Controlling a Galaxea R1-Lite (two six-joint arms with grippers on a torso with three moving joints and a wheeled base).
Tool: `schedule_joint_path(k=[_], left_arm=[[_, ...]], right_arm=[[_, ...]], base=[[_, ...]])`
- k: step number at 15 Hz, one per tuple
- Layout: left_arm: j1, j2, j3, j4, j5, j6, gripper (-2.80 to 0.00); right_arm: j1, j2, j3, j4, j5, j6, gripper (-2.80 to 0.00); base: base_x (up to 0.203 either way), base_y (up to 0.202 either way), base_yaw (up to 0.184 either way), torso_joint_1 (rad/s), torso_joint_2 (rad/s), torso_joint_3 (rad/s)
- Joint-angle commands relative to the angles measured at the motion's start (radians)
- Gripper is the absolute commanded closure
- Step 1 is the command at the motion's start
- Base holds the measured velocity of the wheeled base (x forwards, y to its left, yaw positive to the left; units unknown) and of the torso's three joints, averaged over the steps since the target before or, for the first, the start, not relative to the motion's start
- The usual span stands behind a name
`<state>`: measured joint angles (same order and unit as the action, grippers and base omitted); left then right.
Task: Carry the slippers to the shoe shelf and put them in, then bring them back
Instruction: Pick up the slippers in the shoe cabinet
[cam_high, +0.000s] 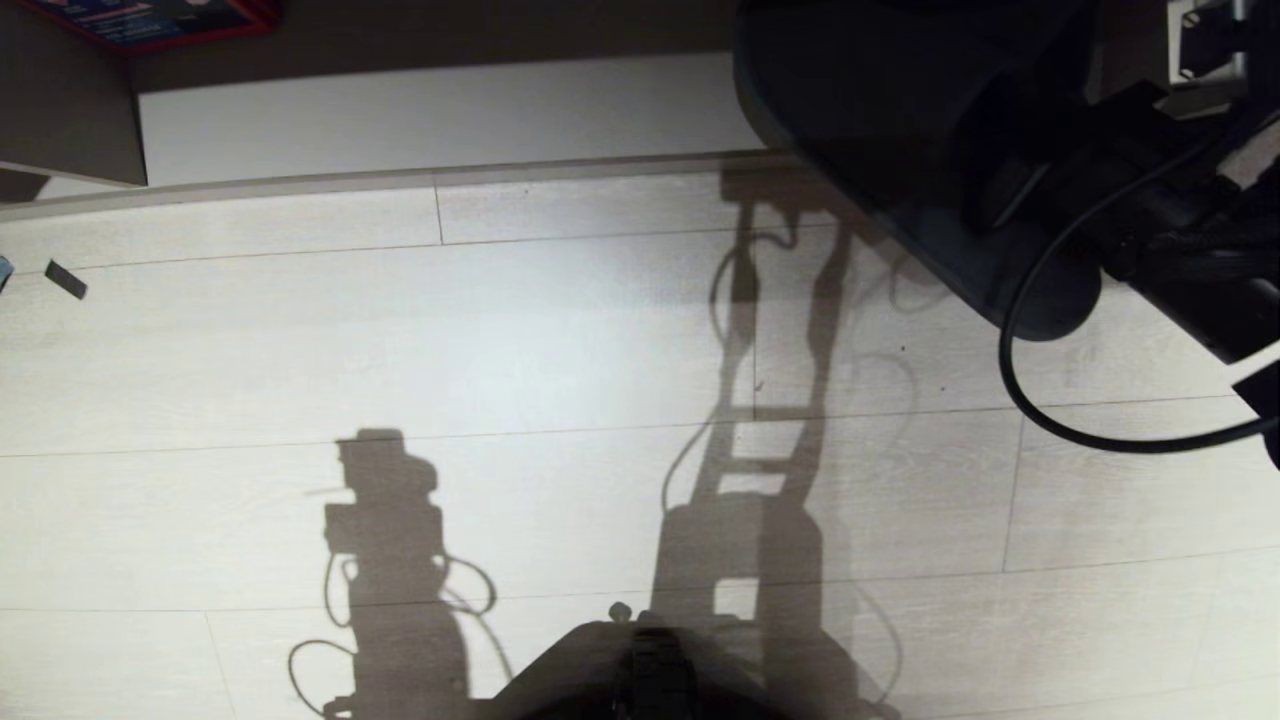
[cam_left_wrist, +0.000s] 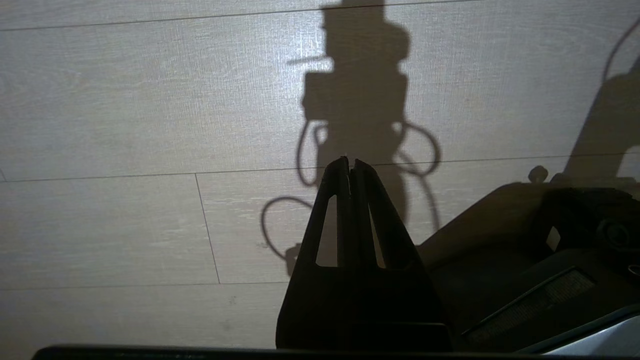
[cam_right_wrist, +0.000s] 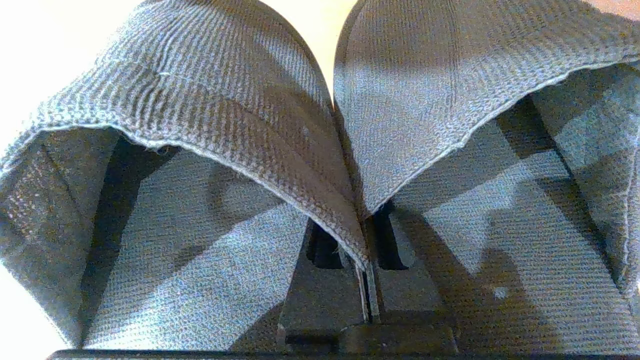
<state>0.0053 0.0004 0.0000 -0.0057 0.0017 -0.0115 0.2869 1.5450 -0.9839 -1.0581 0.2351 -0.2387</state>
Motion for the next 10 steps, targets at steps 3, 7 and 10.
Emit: schedule_joint_path(k=[3,7,10], left_arm=[[0.001,0.0,0.0,0.0,0.0,-0.001,0.0],[0.001,0.0,0.0,0.0,0.0,-0.001,0.0],[0.001,0.0,0.0,0.0,0.0,-0.002,0.0]], right_arm=[[0.035,-0.293,0.261,0.05,0.001,-0.002,0.0],[0.04,-0.548,0.382,0.221,0.0,0.014,0.0],[0.04,-0.758,0.44,0.41,-0.018,0.064,0.0]], base=[[0.0,0.0,0.0,0.0,0.0,0.0],[0.0,0.0,0.0,0.0,0.0,0.0],[0.0,0.0,0.0,0.0,0.0,0.0]])
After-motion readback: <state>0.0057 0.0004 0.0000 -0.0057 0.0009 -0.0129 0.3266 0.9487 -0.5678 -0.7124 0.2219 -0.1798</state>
